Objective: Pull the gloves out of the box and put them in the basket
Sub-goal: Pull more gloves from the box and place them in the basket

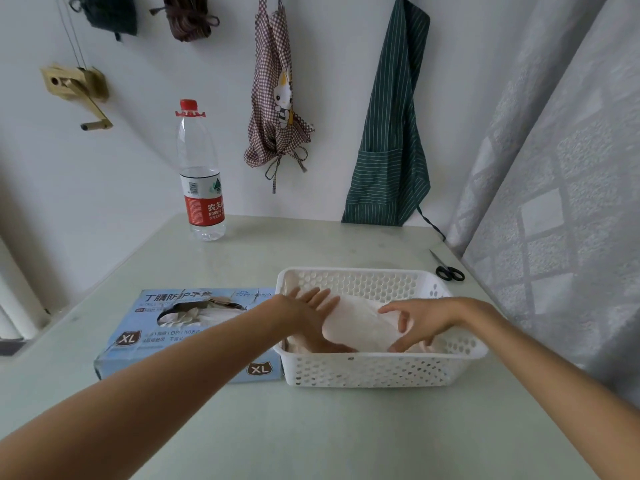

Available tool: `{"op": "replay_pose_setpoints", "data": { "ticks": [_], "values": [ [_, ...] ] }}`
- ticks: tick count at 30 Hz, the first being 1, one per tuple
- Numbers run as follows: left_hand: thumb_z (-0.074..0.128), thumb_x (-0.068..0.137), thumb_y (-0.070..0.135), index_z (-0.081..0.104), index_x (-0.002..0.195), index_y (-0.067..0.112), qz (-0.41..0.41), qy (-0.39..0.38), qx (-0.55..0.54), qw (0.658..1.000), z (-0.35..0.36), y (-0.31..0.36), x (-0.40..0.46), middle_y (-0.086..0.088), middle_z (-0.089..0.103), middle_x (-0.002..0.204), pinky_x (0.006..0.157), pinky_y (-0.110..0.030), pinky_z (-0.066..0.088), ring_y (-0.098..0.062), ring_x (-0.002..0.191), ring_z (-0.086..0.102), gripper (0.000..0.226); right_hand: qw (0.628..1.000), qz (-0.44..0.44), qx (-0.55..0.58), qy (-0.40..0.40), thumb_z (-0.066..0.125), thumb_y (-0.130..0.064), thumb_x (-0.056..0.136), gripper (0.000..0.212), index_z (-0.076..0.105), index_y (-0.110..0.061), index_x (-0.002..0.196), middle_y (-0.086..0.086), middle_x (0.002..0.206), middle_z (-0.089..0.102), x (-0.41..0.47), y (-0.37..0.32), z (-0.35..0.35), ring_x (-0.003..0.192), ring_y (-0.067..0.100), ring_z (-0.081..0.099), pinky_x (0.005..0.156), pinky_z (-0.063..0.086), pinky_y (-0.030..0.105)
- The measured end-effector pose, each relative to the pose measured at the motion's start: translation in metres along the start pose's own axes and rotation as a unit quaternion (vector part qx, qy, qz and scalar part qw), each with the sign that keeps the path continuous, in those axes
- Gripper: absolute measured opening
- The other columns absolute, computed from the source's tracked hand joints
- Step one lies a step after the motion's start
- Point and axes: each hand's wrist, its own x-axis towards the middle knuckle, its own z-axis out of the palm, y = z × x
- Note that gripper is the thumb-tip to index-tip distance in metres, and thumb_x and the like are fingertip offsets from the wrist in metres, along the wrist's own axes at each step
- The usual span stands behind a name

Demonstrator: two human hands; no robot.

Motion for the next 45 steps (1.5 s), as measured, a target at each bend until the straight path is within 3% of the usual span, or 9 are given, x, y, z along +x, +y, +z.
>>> {"op": "replay_pose_setpoints", "data": {
  "ticks": [11,15,20,23,26,30,37,42,45],
  "values": [
    [0.030,0.100,0.046,0.002,0.151,0.014,-0.090,-0.085,0.230,0.965,-0.010,0.008,-0.014,-0.008,0.003,0.159,0.114,-0.047,-0.011,-0.026,0.146,-0.005,0.067,0.997,0.039,-0.049,0.039,0.077,-0.025,0.078,0.088,0.024,-0.027,0.148,0.005,0.143,0.034,-0.004,0.004,0.006,0.085,0.015,0.057,0.081,0.049,0.025],
    [0.034,0.082,0.076,0.033,0.145,0.016,-0.027,-0.005,-0.073,0.997,-0.026,-0.027,-0.038,-0.001,0.034,0.151,0.116,-0.042,0.019,-0.023,0.140,0.029,0.087,0.993,0.020,-0.036,0.114,0.079,-0.034,0.075,0.076,0.038,-0.032,0.139,-0.006,0.121,0.044,-0.025,-0.004,-0.011,0.097,0.010,0.051,0.074,0.044,0.018],
    [0.046,0.097,0.034,0.050,0.134,0.026,0.049,0.200,-0.365,0.908,0.002,-0.109,-0.095,0.012,0.049,0.138,0.096,-0.016,0.036,-0.004,0.119,0.050,0.038,0.957,-0.110,0.042,0.265,0.069,-0.034,0.084,0.037,0.055,-0.037,0.117,-0.015,0.101,0.052,-0.036,-0.055,-0.001,0.092,0.002,0.048,0.073,0.037,0.019],
    [0.052,0.095,0.030,0.048,0.135,0.025,-0.052,0.244,-0.366,0.897,0.049,-0.151,-0.102,0.007,0.047,0.141,0.099,-0.020,0.036,-0.008,0.123,0.048,0.040,0.932,-0.195,0.083,0.293,0.065,-0.034,0.087,0.027,0.058,-0.040,0.113,-0.017,0.099,0.055,-0.023,-0.110,0.024,0.086,-0.006,0.043,0.078,0.037,0.021],
    [0.056,0.087,0.051,0.031,0.145,0.026,-0.114,0.148,-0.340,0.922,0.077,-0.178,-0.107,0.006,0.028,0.153,0.110,-0.029,0.025,-0.015,0.138,0.032,0.068,0.903,-0.243,0.081,0.345,0.060,-0.032,0.090,0.021,0.062,-0.037,0.111,-0.017,0.099,0.056,-0.003,-0.163,0.051,0.091,-0.003,0.041,0.080,0.037,0.020],
    [0.034,0.027,0.103,0.008,0.148,0.041,-0.104,0.059,-0.335,0.935,0.085,-0.195,-0.119,0.016,0.000,0.157,0.117,-0.039,0.013,-0.014,0.145,0.009,0.138,0.898,-0.270,0.038,0.345,0.049,-0.031,0.096,0.023,0.066,-0.031,0.113,-0.013,0.105,0.061,0.020,-0.213,0.073,0.102,0.008,0.045,0.086,0.034,0.022],
    [0.041,0.024,0.100,-0.005,0.149,0.037,-0.103,0.040,-0.333,0.936,0.092,-0.205,-0.117,0.019,-0.013,0.156,0.117,-0.043,0.013,-0.013,0.146,-0.001,0.148,0.924,-0.244,0.006,0.294,0.039,-0.037,0.100,0.032,0.061,-0.032,0.123,-0.010,0.120,0.062,0.038,-0.233,0.079,0.113,0.013,0.049,0.103,0.028,0.031],
    [0.062,0.070,0.066,-0.003,0.150,0.033,-0.126,0.064,-0.321,0.937,0.090,-0.200,-0.112,0.015,-0.009,0.157,0.118,-0.041,0.012,-0.013,0.146,0.001,0.109,0.925,-0.233,0.073,0.290,0.057,-0.037,0.092,0.017,0.072,-0.029,0.093,-0.013,0.087,0.069,0.047,-0.244,0.083,0.059,-0.001,0.049,0.066,0.038,0.018],
    [0.066,0.072,0.061,0.001,0.150,0.034,-0.132,0.065,-0.332,0.932,0.089,-0.202,-0.111,0.014,-0.005,0.158,0.117,-0.043,0.014,-0.014,0.146,0.002,0.105,0.901,-0.224,0.150,0.341,0.060,-0.031,0.091,0.013,0.071,-0.026,0.086,-0.015,0.076,0.067,0.048,-0.244,0.080,0.060,0.000,0.054,0.060,0.047,0.021]
  ]
}}
